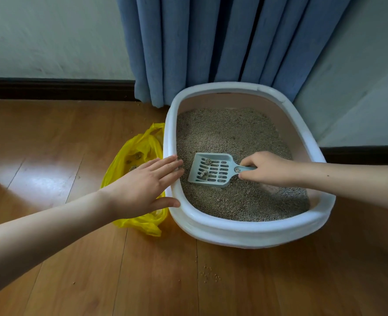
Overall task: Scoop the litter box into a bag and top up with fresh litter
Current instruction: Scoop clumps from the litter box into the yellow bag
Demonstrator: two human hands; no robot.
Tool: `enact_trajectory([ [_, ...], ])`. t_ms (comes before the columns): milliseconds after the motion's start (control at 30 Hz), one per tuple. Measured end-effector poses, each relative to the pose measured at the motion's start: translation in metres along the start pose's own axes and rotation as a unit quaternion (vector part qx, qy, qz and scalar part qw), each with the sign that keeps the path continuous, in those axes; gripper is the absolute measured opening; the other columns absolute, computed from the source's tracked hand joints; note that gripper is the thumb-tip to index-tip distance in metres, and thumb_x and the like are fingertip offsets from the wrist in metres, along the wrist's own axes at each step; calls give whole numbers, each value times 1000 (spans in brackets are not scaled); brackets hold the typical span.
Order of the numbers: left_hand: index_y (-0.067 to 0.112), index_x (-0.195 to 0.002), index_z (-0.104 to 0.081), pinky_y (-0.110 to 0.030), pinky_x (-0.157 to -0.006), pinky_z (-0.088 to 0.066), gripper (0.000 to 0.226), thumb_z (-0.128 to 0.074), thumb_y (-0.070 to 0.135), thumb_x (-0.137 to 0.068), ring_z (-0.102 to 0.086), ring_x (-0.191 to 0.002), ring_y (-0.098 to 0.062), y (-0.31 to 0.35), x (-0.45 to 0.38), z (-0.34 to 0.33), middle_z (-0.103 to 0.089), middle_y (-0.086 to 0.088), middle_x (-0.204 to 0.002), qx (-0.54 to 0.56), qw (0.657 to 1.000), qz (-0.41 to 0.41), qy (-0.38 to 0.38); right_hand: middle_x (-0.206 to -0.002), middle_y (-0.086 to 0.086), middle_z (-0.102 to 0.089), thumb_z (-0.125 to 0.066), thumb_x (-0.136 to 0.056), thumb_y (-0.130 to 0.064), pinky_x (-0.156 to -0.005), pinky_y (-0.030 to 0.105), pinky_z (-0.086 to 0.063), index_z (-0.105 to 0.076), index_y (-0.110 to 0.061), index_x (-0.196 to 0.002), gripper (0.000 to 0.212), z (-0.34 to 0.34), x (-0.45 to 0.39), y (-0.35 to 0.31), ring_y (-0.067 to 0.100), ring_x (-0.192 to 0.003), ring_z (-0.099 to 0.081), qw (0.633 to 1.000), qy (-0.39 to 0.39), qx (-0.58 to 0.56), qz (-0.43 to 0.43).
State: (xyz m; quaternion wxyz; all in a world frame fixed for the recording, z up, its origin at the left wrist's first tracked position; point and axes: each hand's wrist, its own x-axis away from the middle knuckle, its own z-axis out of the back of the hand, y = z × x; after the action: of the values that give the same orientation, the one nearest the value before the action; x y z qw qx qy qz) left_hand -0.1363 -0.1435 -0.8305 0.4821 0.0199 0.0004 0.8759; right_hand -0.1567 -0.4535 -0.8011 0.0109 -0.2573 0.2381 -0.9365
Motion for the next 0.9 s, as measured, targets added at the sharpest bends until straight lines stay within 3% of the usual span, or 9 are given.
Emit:
enact_trajectory([
  [133, 18, -147, -36, -35, -118, -16, 63, -25, 57, -98, -23, -143, -14, -19, 8, 4, -32, 5, -152, 2, 1000, -17, 22, -64, 1, -58, -55, -91, -27, -51, 29, -34, -63, -23, -78, 16, 3, -1, -10, 15, -54, -47, 999, 35, -16, 18],
  [333, 6, -135, -48, -42, -100, -42, 62, -34, 46, -89, -51, -122, -33, -59, 40, -4, -52, -13, -135, 32, 975, 202, 82, -61, 0, -51, -53, -92, -25, -46, 26, -28, -63, -8, -84, 21, 4, -11, -47, 13, -49, -40, 991, 103, -35, 71],
  [400, 9, -139, -43, -41, -95, -44, 64, -43, 48, -88, -51, -118, -33, -66, 50, -12, -49, -12, -133, 102, 944, 309, 62, -61, 2, -51, -53, -90, -25, -47, 28, -29, -61, -4, -84, 24, 3, -17, -69, 14, -49, -39, 989, 99, -28, 104],
  [467, 17, -140, -39, -36, -89, -44, 63, -59, 44, -87, -52, -113, -27, -69, 55, -18, -48, -7, -130, 208, 880, 428, 5, -65, 8, -55, -53, -89, -24, -49, 31, -32, -60, -1, -82, 25, 1, -22, -92, 17, -52, -42, 987, 97, 2, 129],
  [533, 17, -132, -47, -32, -82, -45, 54, -65, 38, -85, -55, -104, -23, -71, 55, -24, -55, -6, -122, 271, 830, 486, -32, -68, 11, -58, -52, -88, -23, -49, 31, -32, -59, -2, -79, 24, -4, -29, -112, 18, -52, -44, 982, 104, 57, 148],
  [633, 14, -115, -61, -33, -78, -48, 34, -66, 24, -84, -57, -96, -23, -74, 54, -29, -63, -8, -110, 278, 824, 493, -14, -64, 5, -52, -50, -87, -22, -47, 31, -31, -55, -5, -73, 23, -17, -40, -132, 19, -54, -46, 969, 115, 135, 175],
  [800, 12, -111, -63, -30, -72, -46, 28, -58, 10, -84, -59, -92, -24, -79, 56, -29, -65, -8, -104, 279, 817, 504, 14, -64, 3, -43, -47, -90, -17, -48, 31, -30, -37, -13, -64, 28, -34, -55, -150, 21, -58, -46, 953, 111, 209, 190],
  [900, 12, -110, -63, -28, -68, -43, 28, -56, 7, -83, -58, -86, -22, -80, 58, -31, -66, -7, -99, 283, 808, 515, 31, -77, 5, -50, -45, -93, -14, -59, 32, -33, -38, -13, -69, 25, -40, -51, -165, 31, -78, -56, 918, 110, 309, 223],
])
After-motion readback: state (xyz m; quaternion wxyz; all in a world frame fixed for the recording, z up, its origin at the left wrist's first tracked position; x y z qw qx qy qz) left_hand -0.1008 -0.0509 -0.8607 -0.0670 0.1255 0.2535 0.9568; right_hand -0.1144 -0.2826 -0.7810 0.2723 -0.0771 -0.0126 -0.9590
